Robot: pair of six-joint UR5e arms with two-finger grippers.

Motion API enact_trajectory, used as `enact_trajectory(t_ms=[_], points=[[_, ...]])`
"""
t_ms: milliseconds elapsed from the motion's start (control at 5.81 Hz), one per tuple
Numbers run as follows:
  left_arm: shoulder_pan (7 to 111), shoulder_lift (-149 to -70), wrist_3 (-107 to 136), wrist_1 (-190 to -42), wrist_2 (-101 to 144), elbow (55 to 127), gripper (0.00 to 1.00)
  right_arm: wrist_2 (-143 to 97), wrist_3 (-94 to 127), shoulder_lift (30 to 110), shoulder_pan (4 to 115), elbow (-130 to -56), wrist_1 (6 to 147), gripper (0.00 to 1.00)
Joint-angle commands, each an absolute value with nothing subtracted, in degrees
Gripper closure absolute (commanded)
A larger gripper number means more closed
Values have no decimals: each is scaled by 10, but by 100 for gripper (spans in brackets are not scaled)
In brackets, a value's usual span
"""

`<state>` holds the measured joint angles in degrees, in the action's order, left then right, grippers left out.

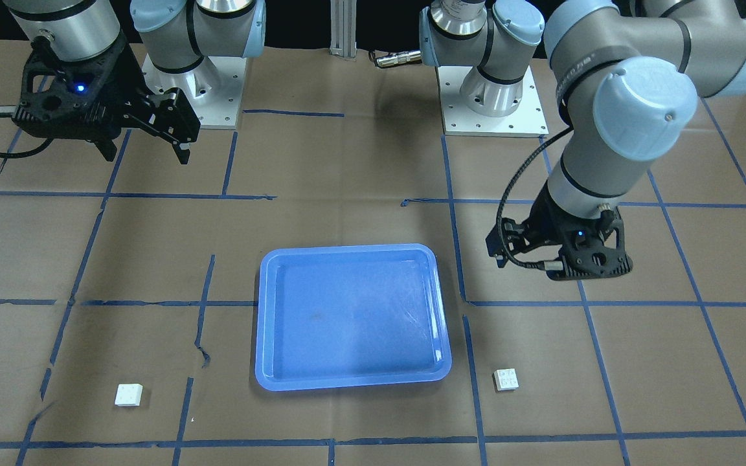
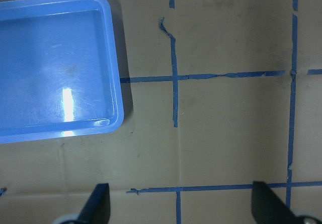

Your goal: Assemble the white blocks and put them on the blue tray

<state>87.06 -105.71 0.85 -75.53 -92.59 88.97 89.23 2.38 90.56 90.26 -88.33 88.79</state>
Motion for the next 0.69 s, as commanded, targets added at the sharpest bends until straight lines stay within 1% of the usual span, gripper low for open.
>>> enact_trajectory(t_ms=[0, 172, 344, 516], points=[[861, -1173, 10, -611, -925, 876, 0, 891, 23, 903, 902, -883, 889, 0], [861, -1230, 10, -538, -926, 867, 0, 893, 20, 902, 902, -883, 888, 0], [861, -1265, 11, -513, -925, 861, 0, 885, -13, 903, 902, -881, 889, 0], [860, -1274, 7, -511, -921, 872, 0, 885, -120, 902, 897, -878, 893, 0]])
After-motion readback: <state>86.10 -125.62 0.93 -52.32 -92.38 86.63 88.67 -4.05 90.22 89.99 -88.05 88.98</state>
